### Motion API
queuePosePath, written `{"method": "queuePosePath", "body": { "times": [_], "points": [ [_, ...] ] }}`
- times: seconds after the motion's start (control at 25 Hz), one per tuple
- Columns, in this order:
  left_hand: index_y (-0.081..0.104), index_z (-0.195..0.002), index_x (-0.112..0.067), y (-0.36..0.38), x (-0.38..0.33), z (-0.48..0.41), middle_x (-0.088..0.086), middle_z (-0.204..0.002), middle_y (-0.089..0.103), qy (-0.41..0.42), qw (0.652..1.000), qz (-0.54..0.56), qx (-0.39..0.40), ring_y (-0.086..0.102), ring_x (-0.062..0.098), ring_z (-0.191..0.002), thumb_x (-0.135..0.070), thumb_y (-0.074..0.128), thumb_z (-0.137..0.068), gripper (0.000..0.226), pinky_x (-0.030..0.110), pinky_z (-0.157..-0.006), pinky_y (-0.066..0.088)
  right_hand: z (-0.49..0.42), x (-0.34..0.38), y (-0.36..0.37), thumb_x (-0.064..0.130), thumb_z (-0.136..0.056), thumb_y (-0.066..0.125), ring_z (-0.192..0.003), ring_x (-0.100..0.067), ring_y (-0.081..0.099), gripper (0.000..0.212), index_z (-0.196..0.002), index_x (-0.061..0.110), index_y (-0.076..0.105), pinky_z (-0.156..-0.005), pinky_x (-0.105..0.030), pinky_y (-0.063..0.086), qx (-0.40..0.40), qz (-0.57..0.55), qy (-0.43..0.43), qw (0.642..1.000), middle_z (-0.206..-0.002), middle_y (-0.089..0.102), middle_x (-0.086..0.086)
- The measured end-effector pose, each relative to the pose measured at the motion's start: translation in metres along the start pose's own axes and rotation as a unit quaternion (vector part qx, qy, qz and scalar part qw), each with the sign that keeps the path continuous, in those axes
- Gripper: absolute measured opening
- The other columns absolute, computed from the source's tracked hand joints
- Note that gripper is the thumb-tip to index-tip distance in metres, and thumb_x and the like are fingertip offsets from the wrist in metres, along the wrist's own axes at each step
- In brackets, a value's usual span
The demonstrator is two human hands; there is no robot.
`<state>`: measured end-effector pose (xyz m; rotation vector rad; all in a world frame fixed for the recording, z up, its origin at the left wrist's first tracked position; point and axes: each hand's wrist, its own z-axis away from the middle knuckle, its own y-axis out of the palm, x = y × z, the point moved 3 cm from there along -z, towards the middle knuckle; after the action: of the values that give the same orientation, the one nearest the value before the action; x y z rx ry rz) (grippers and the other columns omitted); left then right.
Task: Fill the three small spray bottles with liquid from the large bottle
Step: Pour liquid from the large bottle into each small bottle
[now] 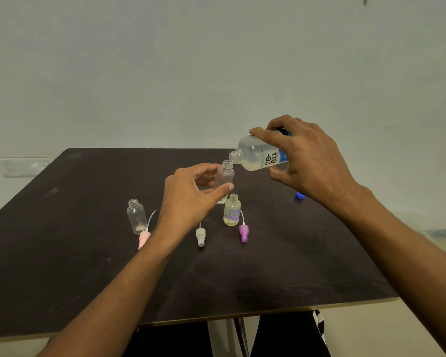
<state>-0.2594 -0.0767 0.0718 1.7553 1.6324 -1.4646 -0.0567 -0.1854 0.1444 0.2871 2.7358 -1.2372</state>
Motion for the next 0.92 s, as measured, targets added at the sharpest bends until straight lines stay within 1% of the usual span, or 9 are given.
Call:
{"method": "queuePosePath", "body": {
  "times": [0.32,0.44,0.56,0.72,0.92],
  "points": [
    [0.079,-0.116,-0.028,0.0012,0.0003,0.0002,-0.017,-0.096,0.078,-0.001,1.000,0.003,0.002,0.072,-0.007,-0.089,-0.037,0.091,-0.077,0.042,0.011,-0.084,0.058,0.0014,-0.0008,-0.0004,0.020,-0.076,0.084,-0.105,-0.026,0.060,0.072,-0.143,0.031,0.060,-0.085,-0.030,0.039,0.000,0.005,0.001,1.000,-0.126,0.060,-0.002],
    [0.078,-0.118,-0.029,0.0009,0.0009,0.0010,-0.017,-0.099,0.078,-0.002,1.000,-0.005,0.002,0.071,-0.008,-0.091,-0.038,0.090,-0.077,0.044,0.012,-0.086,0.057,0.0013,-0.0003,-0.0003,0.020,-0.077,0.085,-0.106,-0.028,0.061,0.072,-0.144,0.031,0.060,-0.085,-0.033,0.044,0.002,0.006,-0.001,1.000,-0.127,0.061,-0.003],
    [0.078,-0.118,-0.029,0.0012,0.0003,0.0011,-0.016,-0.099,0.078,0.001,1.000,-0.007,0.003,0.071,-0.008,-0.091,-0.038,0.090,-0.077,0.044,0.009,-0.085,0.056,0.0006,0.0001,0.0002,0.021,-0.077,0.085,-0.108,-0.029,0.061,0.073,-0.145,0.029,0.059,-0.089,-0.039,0.050,0.008,0.003,-0.004,1.000,-0.128,0.061,-0.004],
    [0.078,-0.117,-0.030,0.0015,-0.0009,0.0007,-0.019,-0.097,0.077,0.003,1.000,-0.008,0.005,0.070,-0.011,-0.090,-0.037,0.090,-0.077,0.042,0.001,-0.078,0.050,0.0006,-0.0003,0.0003,0.020,-0.076,0.086,-0.108,-0.029,0.061,0.074,-0.145,0.029,0.059,-0.089,-0.040,0.051,0.002,0.006,-0.007,1.000,-0.128,0.061,-0.004],
    [0.077,-0.115,-0.032,0.0027,-0.0009,0.0010,-0.023,-0.094,0.074,0.008,1.000,-0.006,0.004,0.068,-0.014,-0.091,-0.038,0.090,-0.077,0.041,0.000,-0.078,0.050,0.0014,-0.0015,0.0007,0.020,-0.077,0.084,-0.109,-0.029,0.060,0.074,-0.145,0.030,0.059,-0.091,-0.040,0.051,0.002,0.007,-0.008,1.000,-0.128,0.060,-0.004]
  ]
}}
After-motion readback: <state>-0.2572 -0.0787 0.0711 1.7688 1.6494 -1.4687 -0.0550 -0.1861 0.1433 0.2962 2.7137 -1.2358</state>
